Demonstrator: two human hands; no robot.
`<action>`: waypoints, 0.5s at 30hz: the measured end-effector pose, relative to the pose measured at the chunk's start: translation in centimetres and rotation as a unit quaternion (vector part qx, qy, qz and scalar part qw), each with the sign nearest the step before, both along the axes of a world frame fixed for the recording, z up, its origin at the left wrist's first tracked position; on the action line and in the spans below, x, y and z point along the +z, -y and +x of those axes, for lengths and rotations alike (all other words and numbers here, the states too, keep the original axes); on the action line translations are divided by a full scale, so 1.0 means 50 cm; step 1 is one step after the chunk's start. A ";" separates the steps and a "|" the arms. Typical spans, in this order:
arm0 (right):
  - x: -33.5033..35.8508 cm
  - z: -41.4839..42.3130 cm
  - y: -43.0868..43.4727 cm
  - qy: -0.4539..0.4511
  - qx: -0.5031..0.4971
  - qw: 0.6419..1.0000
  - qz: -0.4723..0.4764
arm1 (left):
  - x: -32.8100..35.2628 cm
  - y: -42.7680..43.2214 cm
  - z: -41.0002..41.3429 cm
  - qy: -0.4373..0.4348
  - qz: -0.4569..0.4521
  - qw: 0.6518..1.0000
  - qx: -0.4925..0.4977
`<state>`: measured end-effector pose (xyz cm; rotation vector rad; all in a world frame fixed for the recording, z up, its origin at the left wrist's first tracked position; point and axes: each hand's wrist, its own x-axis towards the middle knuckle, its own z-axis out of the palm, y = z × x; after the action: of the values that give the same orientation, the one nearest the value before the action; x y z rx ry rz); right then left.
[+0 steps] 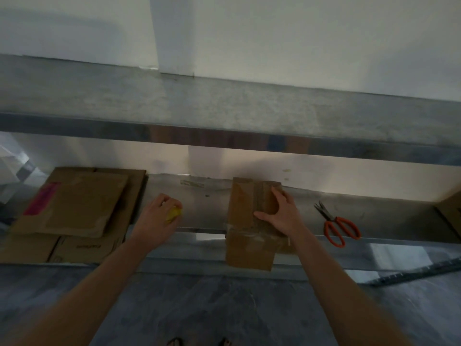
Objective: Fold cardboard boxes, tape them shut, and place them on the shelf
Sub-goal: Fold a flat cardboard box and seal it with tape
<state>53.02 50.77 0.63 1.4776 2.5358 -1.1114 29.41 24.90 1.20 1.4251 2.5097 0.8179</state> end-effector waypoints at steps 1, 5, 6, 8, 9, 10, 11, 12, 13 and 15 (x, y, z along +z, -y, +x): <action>0.001 -0.001 0.001 0.015 0.007 1.000 0.008 | -0.001 0.002 -0.002 -0.003 0.002 1.000 -0.002; 0.007 0.006 0.023 0.067 0.037 0.995 0.065 | -0.002 0.005 -0.014 0.000 0.001 1.000 -0.009; 0.009 0.010 0.031 0.074 0.038 0.994 0.072 | 0.000 0.004 -0.018 0.000 0.003 1.000 -0.015; 0.014 0.016 0.045 0.074 0.027 0.995 0.065 | 0.007 0.003 -0.030 0.003 0.006 1.000 -0.031; 0.018 0.018 0.051 0.070 0.020 0.996 0.058 | 0.013 0.003 -0.036 0.005 0.006 0.999 -0.037; 0.020 0.019 0.056 0.067 0.014 0.996 0.055 | 0.019 0.004 -0.043 0.005 0.007 0.999 -0.043; 0.022 0.019 0.061 0.065 0.009 0.996 0.054 | 0.025 0.005 -0.050 0.002 0.010 0.999 -0.049; 0.022 0.019 0.066 0.064 0.004 0.996 0.054 | 0.029 0.005 -0.058 -0.003 0.014 0.998 -0.056; 0.023 0.019 0.071 0.061 -0.001 0.997 0.056 | 0.033 0.007 -0.065 -0.007 0.017 0.998 -0.062; 0.022 0.019 0.082 0.057 -0.015 0.997 0.059 | 0.040 0.010 -0.078 -0.008 0.014 0.997 -0.072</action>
<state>53.95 46.69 1.72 1.5603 2.5507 -0.8663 25.49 24.38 3.20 1.6048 2.3819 0.8217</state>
